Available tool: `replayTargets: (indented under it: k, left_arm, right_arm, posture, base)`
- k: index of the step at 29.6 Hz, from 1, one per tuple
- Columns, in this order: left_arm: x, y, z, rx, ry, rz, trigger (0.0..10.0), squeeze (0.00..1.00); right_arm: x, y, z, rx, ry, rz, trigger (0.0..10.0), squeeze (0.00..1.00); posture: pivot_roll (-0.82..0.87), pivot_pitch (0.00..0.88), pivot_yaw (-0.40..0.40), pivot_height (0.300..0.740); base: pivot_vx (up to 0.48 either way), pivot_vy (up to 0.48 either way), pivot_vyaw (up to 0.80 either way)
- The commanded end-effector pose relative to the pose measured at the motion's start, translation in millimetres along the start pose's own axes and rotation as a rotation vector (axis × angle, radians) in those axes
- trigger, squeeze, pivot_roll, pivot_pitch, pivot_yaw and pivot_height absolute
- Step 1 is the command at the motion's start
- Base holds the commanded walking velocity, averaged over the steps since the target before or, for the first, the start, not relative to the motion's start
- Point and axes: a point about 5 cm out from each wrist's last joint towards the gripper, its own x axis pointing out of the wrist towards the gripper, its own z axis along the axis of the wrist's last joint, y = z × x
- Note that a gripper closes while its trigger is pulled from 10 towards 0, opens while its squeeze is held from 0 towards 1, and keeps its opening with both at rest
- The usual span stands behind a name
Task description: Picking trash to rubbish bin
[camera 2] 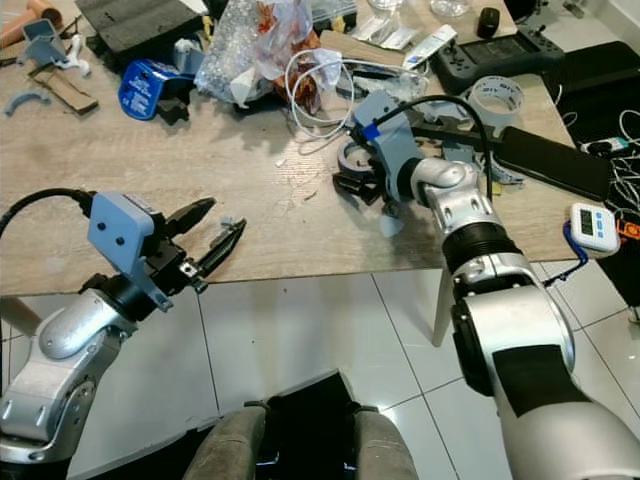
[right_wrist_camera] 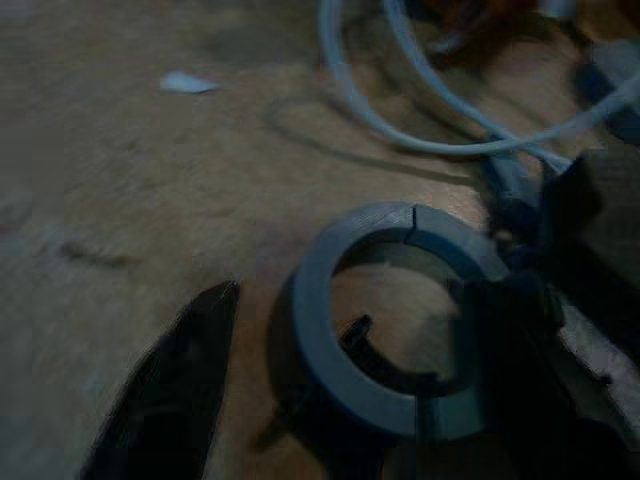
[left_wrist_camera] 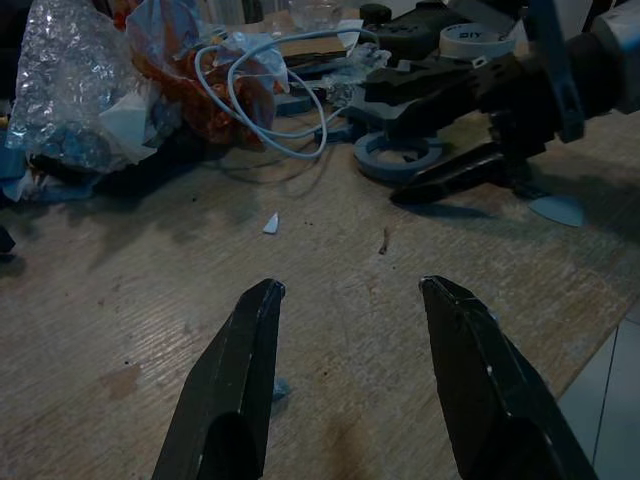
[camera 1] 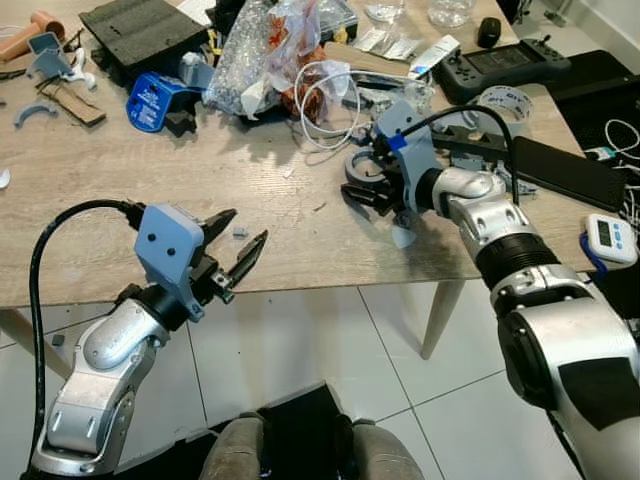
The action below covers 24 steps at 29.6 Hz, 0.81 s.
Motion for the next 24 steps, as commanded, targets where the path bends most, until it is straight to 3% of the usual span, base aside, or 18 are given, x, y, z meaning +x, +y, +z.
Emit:
replayTargets:
  k: [1,2,3,17,21,23,24]
  left_arm:
    - [-1.5,-1.1,-3.8,0.011,0.026,-0.016,10.0,0.00]
    - [-1.5,-1.1,-3.8,0.011,0.026,-0.016,10.0,0.00]
    - [-1.2,-1.0,-3.8,0.012,0.023,-0.012,10.0,0.00]
    - [5.9,4.1,-5.0,0.024,-0.002,0.018,10.0,0.00]
    - [9.1,5.2,-5.0,0.028,-0.011,0.021,10.0,0.00]
    - [11.2,6.1,-4.8,0.030,-0.018,0.024,10.0,0.00]
    - [12.9,6.9,-4.8,0.032,-0.022,0.027,10.0,0.00]
  right_arm:
    - [0.0,7.9,-33.5,0.049,0.164,0.079,3.6,0.00]
    - [0.0,7.9,-33.5,0.049,0.164,0.079,3.6,0.00]
    - [-1.6,8.1,-36.3,0.048,0.185,0.104,0.0,0.00]
    - [-15.0,3.4,-48.6,0.000,0.320,0.197,0.0,0.00]
    - [-14.5,-0.1,-33.2,-0.017,0.212,0.185,0.0,0.00]
    - [-12.9,-1.2,-18.1,-0.073,0.088,0.169,0.0,0.00]
    - [-12.8,-3.1,-4.8,-0.061,-0.028,0.143,0.0,0.00]
  posture:
    - [0.06,0.303,0.015,0.740]
    - [0.06,0.303,0.015,0.740]
    - [0.05,0.298,0.010,0.740]
    - [0.03,0.244,-0.024,0.740]
    - [0.02,0.233,-0.027,0.740]
    - [0.02,0.223,-0.029,0.740]
    - [0.02,0.216,-0.032,0.740]
  base:
    - [0.000,0.000,0.00]
    - [0.000,0.000,0.00]
    - [0.000,0.000,0.00]
    - [0.000,0.000,0.00]
    - [0.000,0.000,0.00]
    - [0.000,0.000,0.00]
    - [0.000,0.000,0.00]
